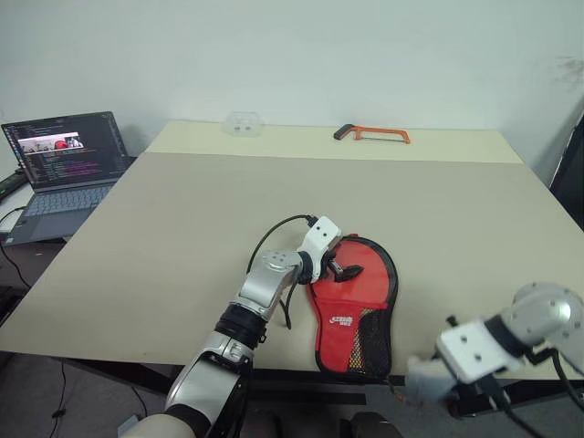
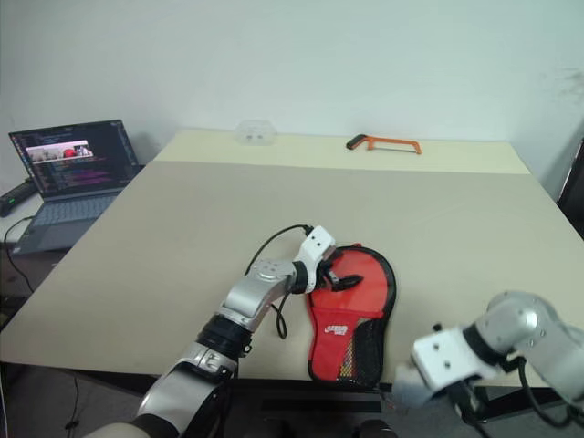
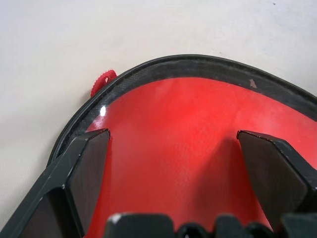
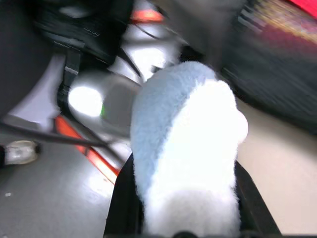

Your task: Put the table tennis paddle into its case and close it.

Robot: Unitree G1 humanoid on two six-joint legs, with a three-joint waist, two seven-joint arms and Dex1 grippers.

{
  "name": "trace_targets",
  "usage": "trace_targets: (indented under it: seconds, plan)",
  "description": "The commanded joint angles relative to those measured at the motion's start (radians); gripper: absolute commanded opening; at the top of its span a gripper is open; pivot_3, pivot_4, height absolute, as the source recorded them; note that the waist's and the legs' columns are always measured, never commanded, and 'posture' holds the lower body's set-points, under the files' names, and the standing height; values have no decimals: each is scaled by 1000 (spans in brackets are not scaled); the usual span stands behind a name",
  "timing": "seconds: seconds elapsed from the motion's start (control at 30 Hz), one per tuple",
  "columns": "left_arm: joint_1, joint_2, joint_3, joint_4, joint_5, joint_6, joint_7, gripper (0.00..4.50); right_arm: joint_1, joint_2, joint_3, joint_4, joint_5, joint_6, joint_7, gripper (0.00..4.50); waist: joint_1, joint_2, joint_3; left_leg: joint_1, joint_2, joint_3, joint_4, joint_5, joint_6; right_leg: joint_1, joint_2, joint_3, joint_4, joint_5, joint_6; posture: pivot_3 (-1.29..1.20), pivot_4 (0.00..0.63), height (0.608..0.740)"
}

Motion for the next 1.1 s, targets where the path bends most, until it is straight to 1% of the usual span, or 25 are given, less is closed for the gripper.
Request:
trace_targets:
  seconds: [0.03, 0.07, 0.13, 0.17, 0.27, 0.37, 0.43, 0.47, 0.57, 0.63, 0.7, 0.8, 0.9, 0.97, 1.03, 1.1]
  plan:
    - [43, 17, -7, -14, -10, 54, -23, 4500, -31, 6, 4, 73, -61, -32, -6, 637, 2, 0, 0, 0, 0, 0, 0, 0, 0, 0, 0, 0, 0, 0, -1, 0, 150, 740]
    - [50, 24, -1, -46, -26, 55, -41, 4500, -40, 11, 2, 86, -59, -37, 0, 637, 3, 0, 0, -1, 0, 0, -1, 0, 0, -1, 0, 0, 0, -1, -1, 0, 150, 740]
    - [71, 59, 12, -150, -77, 45, -112, 4500, -52, 12, -10, 101, -34, -21, 27, 1349, 3, 1, 1, -2, 0, 1, -1, 0, 0, -3, 0, 0, 0, -1, -1, 0, 150, 740]
    - [80, 78, 18, -198, -99, 40, -143, 4500, -53, 8, -15, 106, -23, -13, 42, 1545, 1, 1, 1, -3, 0, 1, -1, 0, 0, -4, 0, 0, 0, -1, -1, 0, 150, 740]
    - [86, 146, 29, -318, -150, 55, -224, 4500, -60, 13, -31, 138, -6, -9, 54, 2518, 1, 1, 7, -6, 2, 0, -1, 0, 0, -6, 2, 0, 1, -1, -2, 0, 150, 740]
    - [70, 233, 32, -423, -187, 59, -308, 4500, -79, 29, -84, 177, 81, 54, 61, 3566, 3, 0, 14, -8, 2, 0, 0, 0, 0, -7, 2, 0, 2, -1, -2, 0, 150, 740]
    - [60, 299, 59, -480, -223, 65, -358, 4500, -86, 43, -135, 200, 152, 110, 57, 4252, 3, -1, 15, -8, 1, 0, 0, 0, 0, -7, 1, 0, 2, 0, -2, 0, 150, 740]
    - [57, 345, 83, -508, -245, 68, -392, 4500, -80, 46, -175, 213, 194, 135, 57, 4484, 3, -2, 16, -9, 1, 0, 0, 0, 0, -7, 1, 0, 1, 0, -2, 0, 150, 740]
    - [71, 472, 156, -554, -302, 65, -469, 4500, -42, 55, -279, 224, 286, 190, 42, 4484, 0, -2, 20, -9, 2, 0, 0, 0, 0, -8, 1, -1, 1, 0, -2, 0, 150, 740]
    - [113, 582, 248, -568, -353, 66, -524, 4500, 40, 79, -410, 240, 328, 191, 7, 4484, 0, -3, 21, -9, 3, 0, 0, 0, 0, -8, 2, -1, 1, 0, -3, 0, 150, 740]
    - [185, 690, 339, -568, -390, 53, -583, 4500, 138, 112, -556, 218, 379, 240, -38, 4484, 0, -3, 21, -9, 3, 0, -1, -1, -1, -8, 2, -2, 1, -1, -4, 0, 150, 740]
    - [286, 812, 464, -529, -417, 30, -631, 4500, 271, 182, -751, 176, 452, 330, -114, 4484, 2, -3, 21, -10, 3, 0, -1, -3, -1, -9, 1, -2, 1, -2, -5, 0, 150, 740]
    - [360, 896, 564, -453, -419, 20, -648, 4500, 416, 246, -904, 162, 472, 363, -141, 4484, 8, -4, 22, -10, 3, -1, 0, -4, -1, -8, 0, -3, 1, -3, -5, 0, 150, 740]
    - [401, 950, 591, -390, -383, -16, -654, 4500, 494, 265, -978, 170, 481, 380, -141, 4484, 8, -4, 22, -10, 2, -1, -1, -4, -1, -8, -1, -4, 1, -4, -4, 0, 150, 740]
    - [443, 976, 609, -344, -361, -62, -654, 4500, 545, 277, -1008, 179, 479, 372, -134, 4484, 4, -4, 22, -10, 3, 0, -1, -4, 0, -9, -1, -3, 1, -5, -5, 0, 150, 740]
    - [486, 998, 642, -307, -348, -67, -633, 4500, 578, 283, -1004, 181, 480, 371, -129, 4484, 2, -4, 22, -9, 3, 2, -1, -4, 0, -9, -1, -1, 1, -5, -5, 0, 150, 740]
